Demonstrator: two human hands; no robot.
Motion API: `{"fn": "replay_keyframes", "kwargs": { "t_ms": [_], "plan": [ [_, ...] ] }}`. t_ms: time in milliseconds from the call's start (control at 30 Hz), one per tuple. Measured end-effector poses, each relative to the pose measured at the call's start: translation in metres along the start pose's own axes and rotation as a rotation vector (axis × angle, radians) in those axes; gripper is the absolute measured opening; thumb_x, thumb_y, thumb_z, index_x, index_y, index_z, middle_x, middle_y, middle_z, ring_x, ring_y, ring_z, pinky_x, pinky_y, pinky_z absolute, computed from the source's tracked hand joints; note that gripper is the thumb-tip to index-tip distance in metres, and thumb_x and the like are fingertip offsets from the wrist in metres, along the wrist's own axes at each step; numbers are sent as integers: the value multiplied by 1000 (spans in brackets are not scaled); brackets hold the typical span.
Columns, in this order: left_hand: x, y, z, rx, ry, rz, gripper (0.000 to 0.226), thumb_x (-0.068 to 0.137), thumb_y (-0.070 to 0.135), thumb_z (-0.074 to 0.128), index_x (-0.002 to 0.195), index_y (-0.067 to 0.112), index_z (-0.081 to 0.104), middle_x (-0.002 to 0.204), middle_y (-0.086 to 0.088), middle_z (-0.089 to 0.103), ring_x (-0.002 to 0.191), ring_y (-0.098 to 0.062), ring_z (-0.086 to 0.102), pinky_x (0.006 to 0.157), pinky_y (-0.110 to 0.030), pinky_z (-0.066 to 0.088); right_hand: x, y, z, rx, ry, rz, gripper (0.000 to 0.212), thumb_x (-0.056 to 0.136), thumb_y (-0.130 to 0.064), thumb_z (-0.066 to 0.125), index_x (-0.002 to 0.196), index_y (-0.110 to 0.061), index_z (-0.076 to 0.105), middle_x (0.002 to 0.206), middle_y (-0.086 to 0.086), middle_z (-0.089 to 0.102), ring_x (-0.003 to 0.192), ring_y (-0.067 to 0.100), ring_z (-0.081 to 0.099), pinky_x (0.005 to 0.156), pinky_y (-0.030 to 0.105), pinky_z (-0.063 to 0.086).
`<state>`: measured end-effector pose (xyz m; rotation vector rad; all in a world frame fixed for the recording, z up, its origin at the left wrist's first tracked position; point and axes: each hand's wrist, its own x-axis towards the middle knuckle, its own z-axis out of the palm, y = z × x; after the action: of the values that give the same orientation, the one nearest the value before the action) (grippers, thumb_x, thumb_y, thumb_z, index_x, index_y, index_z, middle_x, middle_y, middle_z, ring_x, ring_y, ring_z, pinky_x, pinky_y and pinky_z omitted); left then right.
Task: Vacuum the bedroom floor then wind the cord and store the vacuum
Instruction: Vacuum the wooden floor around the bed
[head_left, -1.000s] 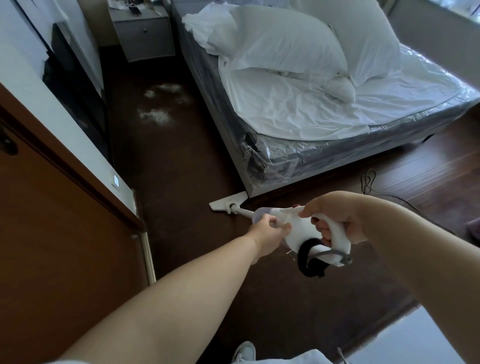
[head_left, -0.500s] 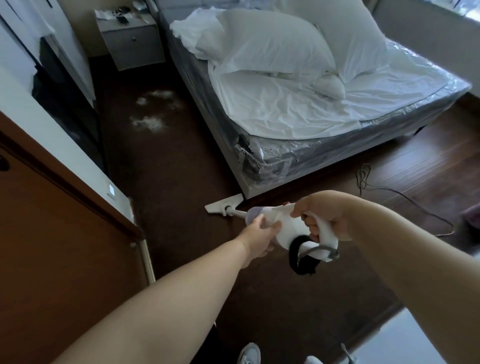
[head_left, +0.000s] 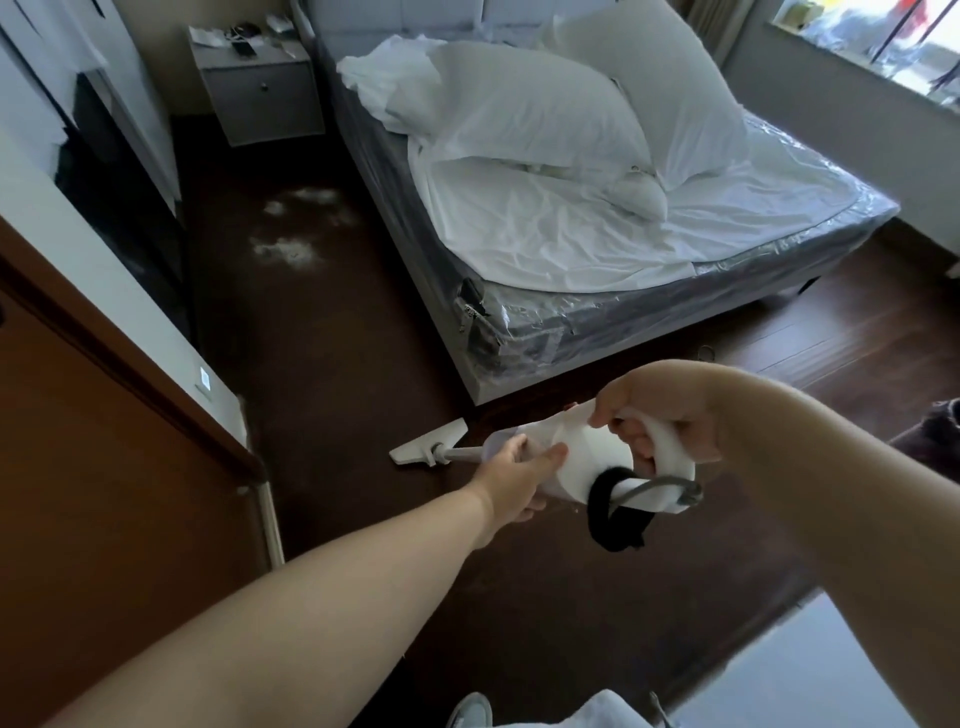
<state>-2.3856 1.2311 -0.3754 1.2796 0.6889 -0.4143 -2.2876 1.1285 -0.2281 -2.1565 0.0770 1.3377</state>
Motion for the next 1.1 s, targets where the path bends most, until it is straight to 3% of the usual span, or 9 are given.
{"fn": "replay_keyframes", "kwargs": {
  "t_ms": [133,333,533,700,867,967,1100],
  "plan": [
    [3,-16,-7,18,20,-96,73,92,49,57,152,30,20,130,-7,54,109,-22,61,94,-36,49,12,10,22,-49,-89,55,22,90,-9,52,68,-10,50,46,1,37,43,14,32,49,25,33],
    [16,-22,-25,35,103,-142,66,97,43,50,153,27,18,134,-10,52,115,-25,59,91,-33,48,45,17,49,-8,-94,80,25,89,-11,54,65,-10,47,43,1,39,40,15,34,47,24,33],
    [30,-18,-55,-55,164,-140,55,101,36,46,150,23,25,140,-14,49,126,-33,53,99,-38,45,73,-9,68,-13,-119,71,17,89,-9,53,73,-8,48,45,1,40,45,15,35,49,25,34],
    [46,-13,-81,1,238,-64,52,100,26,51,146,11,33,136,-18,55,120,-37,58,80,-35,52,94,-35,80,-13,-135,78,9,89,-9,53,80,-8,50,51,2,41,47,15,36,50,26,35],
    [60,-4,-116,39,277,-62,52,98,27,51,146,16,34,136,-20,55,116,-37,60,92,-46,55,118,-69,98,-28,-176,166,17,92,-13,52,76,-9,48,59,3,43,53,15,39,65,27,37],
    [66,4,-139,51,287,-71,50,97,31,52,144,20,37,139,-13,53,121,-33,58,99,-48,50,130,-89,109,40,-183,149,14,92,-9,51,78,-6,49,59,4,43,52,15,40,57,26,37],
    [76,21,-179,87,272,-155,47,100,31,47,145,23,35,142,-5,49,129,-25,51,109,-43,41,144,-127,126,52,-184,194,12,91,-8,49,79,-7,46,61,3,40,55,15,36,58,25,33]
  ]
}}
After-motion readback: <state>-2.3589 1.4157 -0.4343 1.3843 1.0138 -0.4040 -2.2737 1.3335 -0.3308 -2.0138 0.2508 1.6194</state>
